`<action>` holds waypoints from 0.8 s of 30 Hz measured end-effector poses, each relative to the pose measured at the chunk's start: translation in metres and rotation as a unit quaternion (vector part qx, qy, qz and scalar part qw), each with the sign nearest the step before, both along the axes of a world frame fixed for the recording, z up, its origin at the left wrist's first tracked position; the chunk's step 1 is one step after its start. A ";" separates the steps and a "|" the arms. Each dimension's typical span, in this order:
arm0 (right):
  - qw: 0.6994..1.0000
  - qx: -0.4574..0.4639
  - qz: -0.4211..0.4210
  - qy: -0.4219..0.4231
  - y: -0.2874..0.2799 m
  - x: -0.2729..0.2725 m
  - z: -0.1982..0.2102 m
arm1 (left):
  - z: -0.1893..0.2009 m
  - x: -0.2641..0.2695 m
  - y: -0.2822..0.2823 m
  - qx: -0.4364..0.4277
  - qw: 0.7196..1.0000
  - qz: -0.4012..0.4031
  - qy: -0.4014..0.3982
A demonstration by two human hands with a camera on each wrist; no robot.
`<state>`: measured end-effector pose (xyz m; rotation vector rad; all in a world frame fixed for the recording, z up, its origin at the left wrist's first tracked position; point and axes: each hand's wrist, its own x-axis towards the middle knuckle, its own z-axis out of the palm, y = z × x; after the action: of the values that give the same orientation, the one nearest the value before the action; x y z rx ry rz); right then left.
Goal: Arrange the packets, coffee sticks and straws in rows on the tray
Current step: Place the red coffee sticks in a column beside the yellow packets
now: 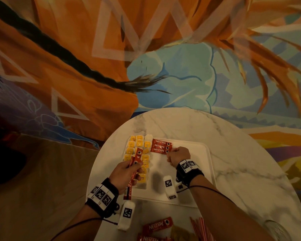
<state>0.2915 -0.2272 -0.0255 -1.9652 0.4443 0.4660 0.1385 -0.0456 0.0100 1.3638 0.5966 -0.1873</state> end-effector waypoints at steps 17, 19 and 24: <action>0.978 0.083 0.165 -0.093 -0.005 -0.032 0.028 | 0.003 -0.002 -0.010 -0.079 0.997 -0.003 0.018; 0.959 0.101 0.247 -0.095 -0.005 -0.046 0.038 | 0.005 -0.003 -0.013 -0.080 0.996 -0.023 0.017; 0.922 0.141 0.342 -0.117 -0.006 -0.061 0.048 | 0.009 -0.005 -0.019 -0.029 0.994 -0.108 0.012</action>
<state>0.2301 -0.2328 0.0227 -1.8202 -0.4657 0.6745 0.1333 -0.0649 0.0193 1.3710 0.4585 -0.3933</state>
